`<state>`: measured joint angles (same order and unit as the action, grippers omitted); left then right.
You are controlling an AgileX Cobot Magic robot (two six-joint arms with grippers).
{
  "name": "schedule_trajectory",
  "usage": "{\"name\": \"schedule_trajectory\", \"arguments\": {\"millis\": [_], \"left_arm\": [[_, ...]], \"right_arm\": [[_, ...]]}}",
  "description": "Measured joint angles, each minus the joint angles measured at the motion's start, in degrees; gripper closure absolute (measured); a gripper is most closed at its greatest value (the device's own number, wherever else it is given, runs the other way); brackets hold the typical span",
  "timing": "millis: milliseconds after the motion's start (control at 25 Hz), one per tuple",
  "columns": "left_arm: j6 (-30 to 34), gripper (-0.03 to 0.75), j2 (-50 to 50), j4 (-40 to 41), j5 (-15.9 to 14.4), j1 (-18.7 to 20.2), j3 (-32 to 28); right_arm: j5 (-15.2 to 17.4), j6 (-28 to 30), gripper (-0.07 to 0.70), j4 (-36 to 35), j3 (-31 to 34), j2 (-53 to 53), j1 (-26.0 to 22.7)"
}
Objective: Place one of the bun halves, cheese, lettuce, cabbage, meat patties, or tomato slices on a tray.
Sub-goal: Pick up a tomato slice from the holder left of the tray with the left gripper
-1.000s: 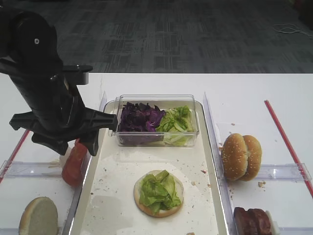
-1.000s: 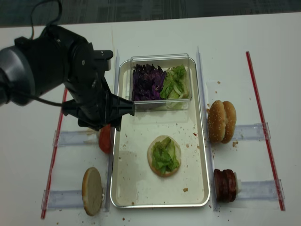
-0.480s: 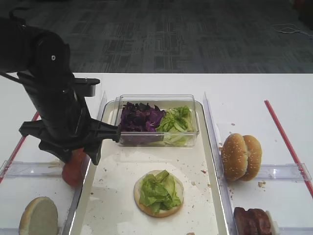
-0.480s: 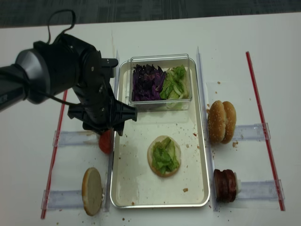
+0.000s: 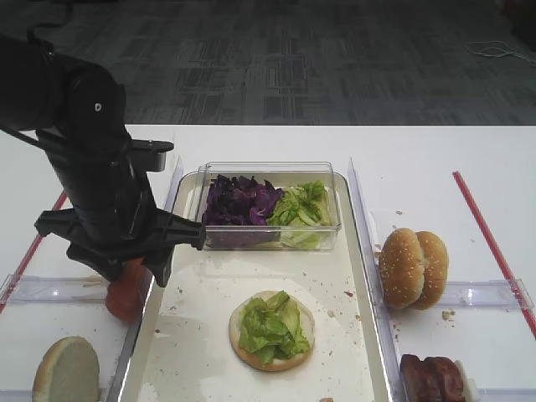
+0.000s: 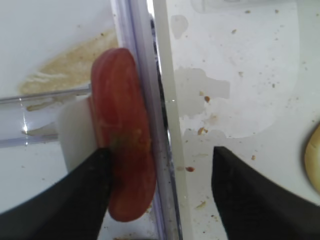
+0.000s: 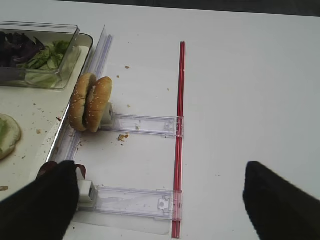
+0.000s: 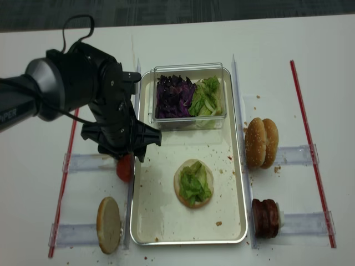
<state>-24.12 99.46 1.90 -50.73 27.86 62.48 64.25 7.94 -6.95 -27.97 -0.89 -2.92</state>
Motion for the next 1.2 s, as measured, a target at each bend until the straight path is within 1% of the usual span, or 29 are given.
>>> {"name": "schedule_trajectory", "arguments": {"millis": [760,1040,1200], "left_arm": [[0.04,0.284,0.0,2.86,0.41,0.0,0.0],[2.44,0.284,0.0,-0.6,0.83,0.0,0.0],[2.7,0.285,0.0,-1.09,0.83,0.0,0.0]], "right_arm": [[0.0,0.0,-0.058,0.0,0.0,0.0,0.0],[0.0,0.0,-0.058,0.0,0.0,0.0,0.0],[0.0,0.0,-0.058,0.0,0.0,0.0,0.0]]}}
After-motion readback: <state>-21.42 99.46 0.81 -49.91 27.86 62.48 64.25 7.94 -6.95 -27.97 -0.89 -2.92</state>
